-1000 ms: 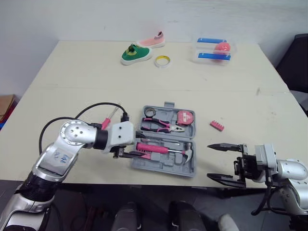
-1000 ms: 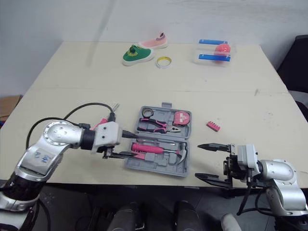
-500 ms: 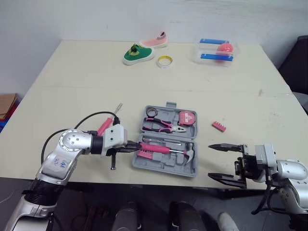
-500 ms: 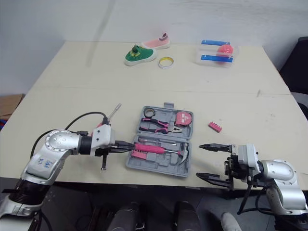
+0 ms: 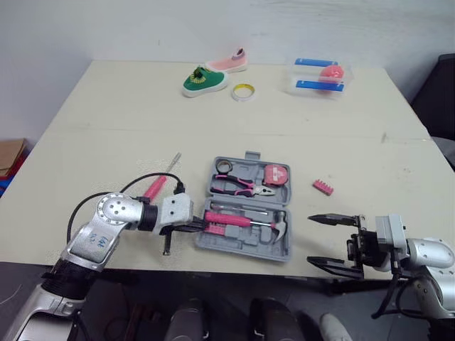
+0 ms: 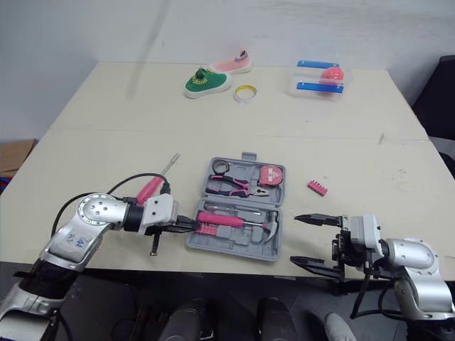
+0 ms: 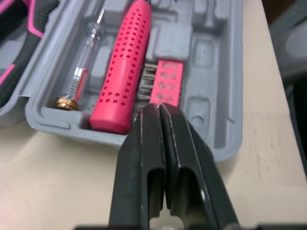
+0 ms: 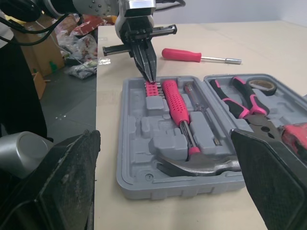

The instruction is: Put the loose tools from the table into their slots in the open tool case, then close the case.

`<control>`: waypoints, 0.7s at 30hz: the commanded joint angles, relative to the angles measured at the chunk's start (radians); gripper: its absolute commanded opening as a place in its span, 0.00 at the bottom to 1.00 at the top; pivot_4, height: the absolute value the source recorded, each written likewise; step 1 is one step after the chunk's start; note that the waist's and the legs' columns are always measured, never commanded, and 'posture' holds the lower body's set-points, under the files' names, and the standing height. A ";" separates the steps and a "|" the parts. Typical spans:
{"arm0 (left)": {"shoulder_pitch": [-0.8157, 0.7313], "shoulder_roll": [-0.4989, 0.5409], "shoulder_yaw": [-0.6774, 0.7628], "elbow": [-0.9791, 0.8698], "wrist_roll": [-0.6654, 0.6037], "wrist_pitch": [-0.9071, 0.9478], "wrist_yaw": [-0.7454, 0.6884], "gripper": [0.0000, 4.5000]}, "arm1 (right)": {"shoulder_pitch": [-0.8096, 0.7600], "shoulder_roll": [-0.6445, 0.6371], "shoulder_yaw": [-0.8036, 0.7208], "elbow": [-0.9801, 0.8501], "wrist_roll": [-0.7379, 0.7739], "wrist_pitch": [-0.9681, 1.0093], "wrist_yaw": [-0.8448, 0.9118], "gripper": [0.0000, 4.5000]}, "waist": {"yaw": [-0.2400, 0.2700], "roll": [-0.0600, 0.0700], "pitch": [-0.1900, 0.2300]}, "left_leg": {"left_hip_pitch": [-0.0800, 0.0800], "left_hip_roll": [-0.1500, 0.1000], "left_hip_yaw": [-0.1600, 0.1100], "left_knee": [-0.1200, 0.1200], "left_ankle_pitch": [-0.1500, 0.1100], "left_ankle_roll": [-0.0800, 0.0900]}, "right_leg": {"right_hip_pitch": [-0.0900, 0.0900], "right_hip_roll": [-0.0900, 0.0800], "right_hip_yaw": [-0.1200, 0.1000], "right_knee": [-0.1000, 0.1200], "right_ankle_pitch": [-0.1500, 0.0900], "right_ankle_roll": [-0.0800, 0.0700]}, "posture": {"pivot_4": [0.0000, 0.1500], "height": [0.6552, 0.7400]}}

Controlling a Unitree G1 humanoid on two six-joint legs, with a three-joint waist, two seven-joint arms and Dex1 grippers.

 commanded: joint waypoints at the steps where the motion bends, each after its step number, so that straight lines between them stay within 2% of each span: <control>1: 0.012 0.011 -0.077 0.050 0.094 0.061 0.013 0.01 | -0.008 -0.001 -0.022 -0.035 0.011 0.002 -0.009 1.00 | -0.001 0.003 -0.002 | 0.000 0.000 0.000 0.000 0.000 0.000 | 0.000 0.000 0.000 0.000 0.000 0.000 | 1.00 1.00; 3: -0.004 -0.010 -0.096 0.076 0.125 0.055 0.045 0.01 | -0.014 0.002 -0.017 -0.039 0.010 0.008 -0.019 1.00 | 0.001 0.008 -0.005 | 0.001 0.000 0.000 0.000 0.000 0.000 | 0.001 0.000 0.000 0.000 0.000 0.000 | 1.00 1.00; 6: 0.000 -0.045 -0.072 0.071 0.092 0.013 0.061 0.01 | -0.016 0.002 -0.020 -0.041 0.007 0.010 -0.032 1.00 | 0.001 0.011 -0.007 | 0.003 0.000 0.000 0.000 0.000 0.001 | 0.003 0.000 0.001 0.000 0.000 0.000 | 1.00 1.00; 7: 0.011 -0.053 -0.042 0.060 0.058 -0.010 0.057 0.01 | -0.018 0.000 -0.030 -0.033 0.004 0.010 -0.044 1.00 | 0.001 0.011 -0.007 | 0.002 0.000 -0.001 0.000 0.000 0.001 | 0.003 0.000 0.001 0.000 0.000 0.000 | 1.00 1.00; 9: 0.072 -0.018 0.037 -0.025 -0.116 0.051 -0.062 0.01 | -0.018 -0.010 -0.066 0.001 0.000 0.005 -0.066 1.00 | -0.003 0.011 -0.007 | 0.002 0.000 -0.001 0.000 0.000 0.001 | 0.002 0.000 0.002 0.000 0.000 0.000 | 1.00 1.00; 10: 0.091 -0.019 0.086 -0.015 -0.132 -0.027 -0.061 0.01 | -0.016 -0.017 -0.090 0.030 -0.004 -0.004 -0.072 1.00 | -0.007 0.011 -0.006 | 0.002 0.001 -0.001 0.000 0.000 0.000 | 0.002 0.000 0.002 0.000 0.000 0.000 | 1.00 1.00; 12: 0.137 -0.034 0.227 0.027 -0.172 -0.151 -0.023 0.14 | -0.012 -0.029 -0.159 0.120 -0.015 -0.030 -0.101 1.00 | -0.017 0.010 -0.006 | 0.000 0.000 -0.001 -0.001 0.002 -0.004 | 0.001 0.000 0.002 -0.001 -0.001 -0.001 | 1.00 1.00; 13: 0.158 -0.038 0.291 0.037 -0.201 -0.154 0.002 0.16 | -0.006 -0.034 -0.191 0.157 -0.017 -0.035 -0.112 1.00 | -0.020 0.007 -0.004 | 0.000 0.000 -0.001 -0.001 0.002 -0.004 | 0.001 0.000 0.002 -0.001 -0.001 -0.001 | 1.00 1.00; 18: 0.278 -0.017 0.538 0.093 -0.266 -0.157 0.083 0.67 | 0.023 -0.045 -0.319 0.339 -0.056 -0.120 -0.157 1.00 | -0.023 0.007 -0.004 | 0.000 0.000 -0.002 -0.001 0.000 0.001 | 0.001 -0.001 0.001 -0.002 -0.001 -0.001 | 1.00 1.00; 19: 0.309 -0.016 0.598 0.123 -0.272 -0.162 0.108 0.79 | 0.032 -0.044 -0.346 0.376 -0.067 -0.147 -0.172 1.00 | -0.023 0.007 -0.004 | 0.000 0.000 -0.002 -0.002 -0.001 0.001 | 0.001 -0.001 0.001 -0.002 -0.001 -0.001 | 1.00 1.00; 21: 0.377 -0.018 0.746 0.213 -0.284 -0.196 0.170 0.97 | 0.042 -0.050 -0.402 0.478 -0.093 -0.208 -0.220 1.00 | -0.029 0.007 -0.004 | 0.000 0.000 -0.001 -0.002 -0.001 0.001 | 0.001 -0.001 0.002 -0.002 -0.001 -0.001 | 1.00 1.00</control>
